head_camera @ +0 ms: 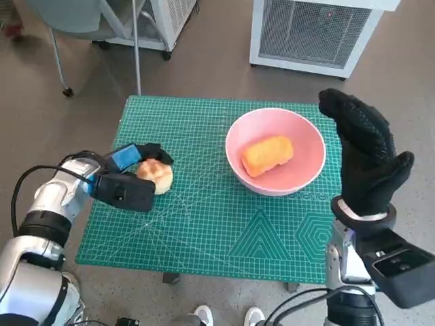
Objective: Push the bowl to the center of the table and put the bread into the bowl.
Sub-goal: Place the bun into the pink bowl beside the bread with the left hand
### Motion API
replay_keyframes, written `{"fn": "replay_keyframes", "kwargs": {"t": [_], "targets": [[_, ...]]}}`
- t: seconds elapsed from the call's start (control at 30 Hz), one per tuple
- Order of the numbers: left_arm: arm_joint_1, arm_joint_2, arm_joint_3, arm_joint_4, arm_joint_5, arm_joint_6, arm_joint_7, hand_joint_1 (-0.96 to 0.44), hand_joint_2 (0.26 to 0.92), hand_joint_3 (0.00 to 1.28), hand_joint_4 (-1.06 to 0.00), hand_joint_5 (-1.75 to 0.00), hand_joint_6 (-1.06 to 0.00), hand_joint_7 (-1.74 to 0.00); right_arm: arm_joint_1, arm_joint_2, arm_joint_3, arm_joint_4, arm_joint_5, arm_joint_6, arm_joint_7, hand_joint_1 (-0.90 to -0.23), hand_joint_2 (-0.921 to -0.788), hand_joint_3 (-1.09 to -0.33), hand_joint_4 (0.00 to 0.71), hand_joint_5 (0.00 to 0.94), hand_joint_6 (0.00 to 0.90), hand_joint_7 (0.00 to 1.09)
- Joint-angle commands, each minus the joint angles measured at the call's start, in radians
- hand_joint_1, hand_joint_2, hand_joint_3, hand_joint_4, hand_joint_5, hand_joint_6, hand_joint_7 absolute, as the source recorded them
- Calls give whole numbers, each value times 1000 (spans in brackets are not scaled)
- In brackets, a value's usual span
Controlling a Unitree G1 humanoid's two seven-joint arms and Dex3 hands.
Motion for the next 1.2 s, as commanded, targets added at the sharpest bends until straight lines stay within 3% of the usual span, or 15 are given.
{"fn": "replay_keyframes", "kwargs": {"t": [0.03, 0.33, 0.6, 0.93, 1.2], "targets": [[-32, 32, 47, -66, -35, 18, -17, 0, 920, 81, -648, -1197, -638, -1165, 14, 4, -3, 8, -6, 5, -11, -445, -921, -574, 376, 31, 0, 831], [-66, 61, 165, -300, -85, 14, 24, 1, 920, 64, -691, -1144, -634, -1180, 8, 6, -1, 8, -5, 10, -10, -445, -921, -574, 376, 31, 0, 831], [-135, -14, 243, -459, -142, 54, 44, 1, 920, 44, -728, -1099, -642, -1178, 3, 3, 2, 8, 2, 14, -3, -446, -921, -575, 375, 32, 0, 831], [-245, -144, 223, -517, -132, 80, 48, 1, 917, 32, -747, -1071, -664, -1163, 11, -1, 6, 1, 10, 15, 6, -448, -921, -577, 375, 32, -1, 833], [-319, -290, 135, -450, -65, 124, 63, 1, 913, 22, -760, -1073, -687, -1119, 23, -10, 0, -6, 16, 14, 8, -435, -921, -577, 375, 33, 0, 832]]}}
